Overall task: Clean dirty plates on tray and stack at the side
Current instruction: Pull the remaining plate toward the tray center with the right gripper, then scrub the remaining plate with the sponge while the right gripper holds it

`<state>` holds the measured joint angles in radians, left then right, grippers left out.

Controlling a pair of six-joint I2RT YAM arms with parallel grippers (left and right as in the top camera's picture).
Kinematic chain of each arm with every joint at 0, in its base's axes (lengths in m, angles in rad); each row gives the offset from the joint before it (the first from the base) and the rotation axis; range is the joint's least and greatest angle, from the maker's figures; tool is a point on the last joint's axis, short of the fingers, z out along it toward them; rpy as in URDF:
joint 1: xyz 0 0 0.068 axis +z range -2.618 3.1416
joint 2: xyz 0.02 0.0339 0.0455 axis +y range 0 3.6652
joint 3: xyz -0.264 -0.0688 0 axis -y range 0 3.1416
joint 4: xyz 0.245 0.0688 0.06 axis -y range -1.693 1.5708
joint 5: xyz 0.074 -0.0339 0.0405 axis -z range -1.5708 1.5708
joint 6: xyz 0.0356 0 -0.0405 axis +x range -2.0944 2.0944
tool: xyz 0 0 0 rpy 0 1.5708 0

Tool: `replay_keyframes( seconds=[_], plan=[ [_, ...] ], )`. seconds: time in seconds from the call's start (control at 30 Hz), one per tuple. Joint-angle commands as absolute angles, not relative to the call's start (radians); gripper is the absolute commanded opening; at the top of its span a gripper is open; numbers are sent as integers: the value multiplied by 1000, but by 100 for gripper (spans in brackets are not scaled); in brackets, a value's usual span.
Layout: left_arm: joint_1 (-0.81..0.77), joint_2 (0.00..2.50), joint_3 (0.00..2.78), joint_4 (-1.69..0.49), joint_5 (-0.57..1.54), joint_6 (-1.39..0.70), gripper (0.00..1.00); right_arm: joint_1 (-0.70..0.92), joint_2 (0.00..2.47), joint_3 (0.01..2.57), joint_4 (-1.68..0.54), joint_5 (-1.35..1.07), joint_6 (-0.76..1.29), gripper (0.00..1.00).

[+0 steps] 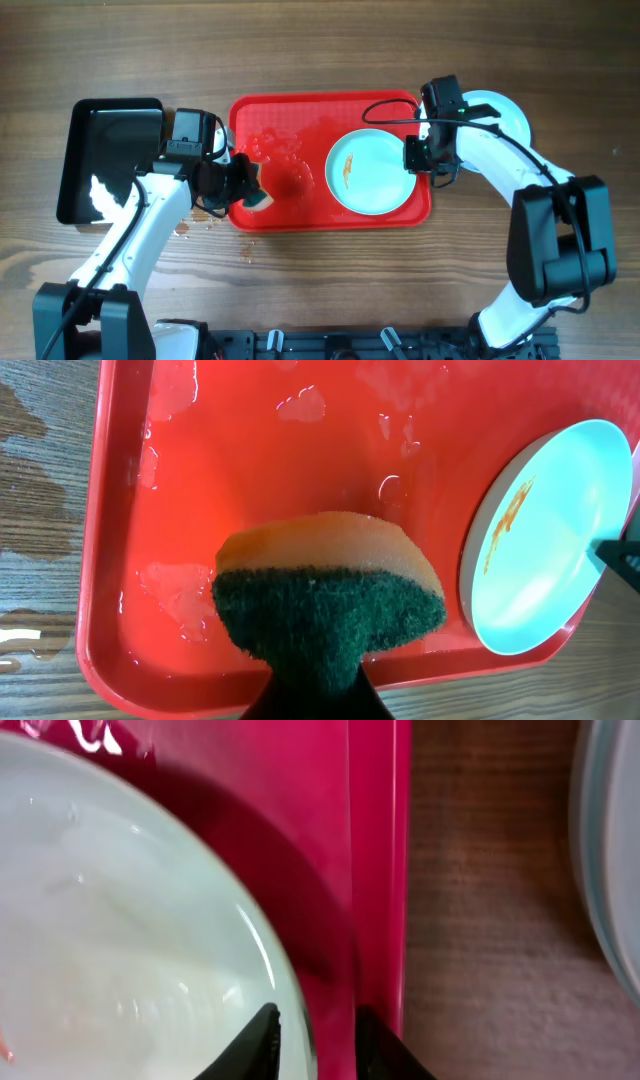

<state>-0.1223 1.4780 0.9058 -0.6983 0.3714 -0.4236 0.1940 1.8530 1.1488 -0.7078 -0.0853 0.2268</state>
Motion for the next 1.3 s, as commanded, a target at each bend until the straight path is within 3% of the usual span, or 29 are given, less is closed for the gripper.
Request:
replay_keyframes(
  seconds=[0.0, 0.1, 0.17, 0.5, 0.77, 1.27],
  plan=[
    [-116, 1475, 900, -695, 369, -426, 4, 199, 1895, 1105, -682, -89, 275, 24],
    [-116, 1475, 900, -694, 369, -426, 4, 199, 1895, 1105, -677, -105, 290, 16],
    [-116, 1475, 900, -694, 369, -426, 4, 199, 1895, 1104, -670, -114, 292, 4],
    [-143, 1475, 900, -676, 370, -426, 4, 317, 1896, 1104, -597, -208, 324, 4],
    [-282, 1475, 900, -575, 346, -426, 4, 488, 1919, 1105, -552, -157, 337, 4],
    [-358, 1536, 900, -494, 295, -426, 4, 517, 1921, 1105, -474, -178, 367, 4]
  ],
)
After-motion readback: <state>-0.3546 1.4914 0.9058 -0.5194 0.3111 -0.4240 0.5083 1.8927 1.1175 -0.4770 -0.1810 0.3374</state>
